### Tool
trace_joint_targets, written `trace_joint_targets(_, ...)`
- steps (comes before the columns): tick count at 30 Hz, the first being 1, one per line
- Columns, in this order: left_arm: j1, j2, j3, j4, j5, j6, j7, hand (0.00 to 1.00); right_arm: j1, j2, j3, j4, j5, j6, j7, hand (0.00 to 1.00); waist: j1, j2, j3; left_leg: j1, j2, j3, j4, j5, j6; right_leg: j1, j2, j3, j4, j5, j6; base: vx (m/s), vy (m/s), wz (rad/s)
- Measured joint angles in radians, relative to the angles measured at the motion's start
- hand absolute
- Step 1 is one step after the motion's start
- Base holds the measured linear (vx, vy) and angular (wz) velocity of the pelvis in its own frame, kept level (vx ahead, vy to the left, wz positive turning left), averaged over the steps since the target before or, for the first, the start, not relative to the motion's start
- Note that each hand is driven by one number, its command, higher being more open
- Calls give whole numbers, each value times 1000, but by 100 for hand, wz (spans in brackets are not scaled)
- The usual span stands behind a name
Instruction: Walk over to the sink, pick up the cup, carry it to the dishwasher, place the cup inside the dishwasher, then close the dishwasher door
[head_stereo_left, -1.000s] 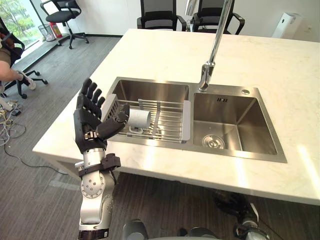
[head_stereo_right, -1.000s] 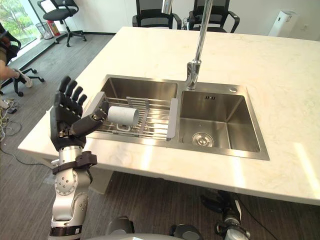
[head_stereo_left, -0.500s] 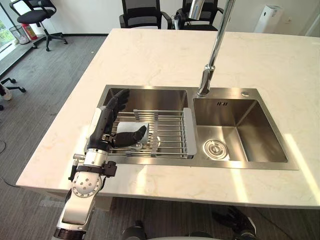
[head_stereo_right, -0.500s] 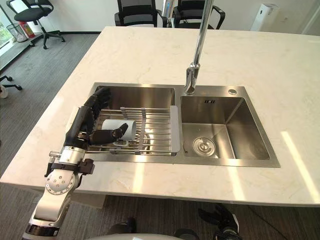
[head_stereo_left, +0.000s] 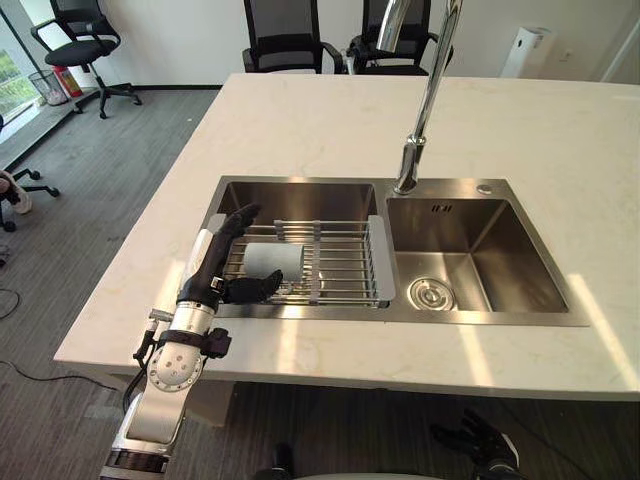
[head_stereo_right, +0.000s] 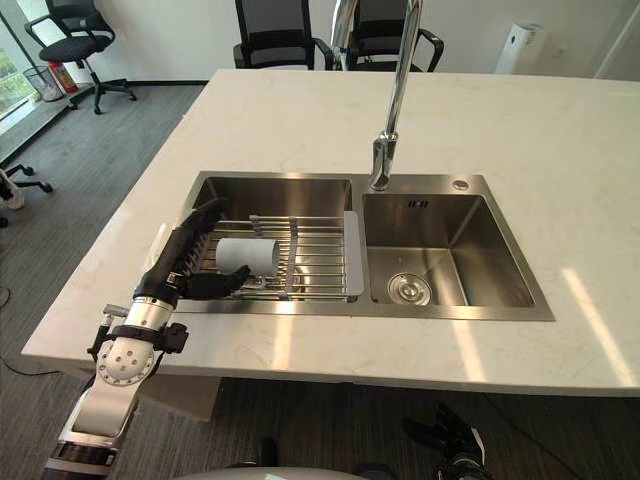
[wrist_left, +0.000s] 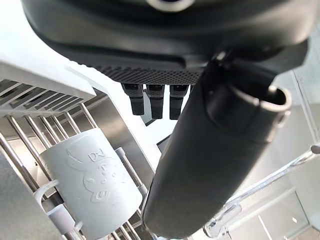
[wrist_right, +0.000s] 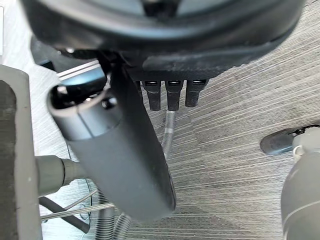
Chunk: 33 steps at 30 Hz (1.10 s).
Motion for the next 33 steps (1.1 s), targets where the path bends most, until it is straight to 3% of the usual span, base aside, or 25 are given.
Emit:
trace_joint_targets(7,0,-23,54,41,132,32,55,90,13,1,-2,0,0,3,-24,90,-13,-2,3,9,3,-16,0,1,-2,22,2,-18,-11,3,0,-30,-15,6)
trace_joint_targets(15,-9,-2,57,51,237,36,56,90,32,3,1,0,0,3,-22,90,-16,-4,3,9,7,-13,0,-4,-7,25,3,-18,-23,4,-1,0,0,0)
trace_joint_targets(23,-63,41,21,87,319,38,54,90,37,3,3,0,0,3,-8,90,-25,-4,4,6,8,-5,0,-12,-12,25,5,-13,-38,5,-2,7,-10,-2)
trace_joint_targets(33,-186,148,-106,199,410,32,10,90,42,1,6,-5,-21,3,6,90,-53,-3,4,1,9,17,0,-23,-15,12,5,6,-45,6,-3,16,-8,-6)
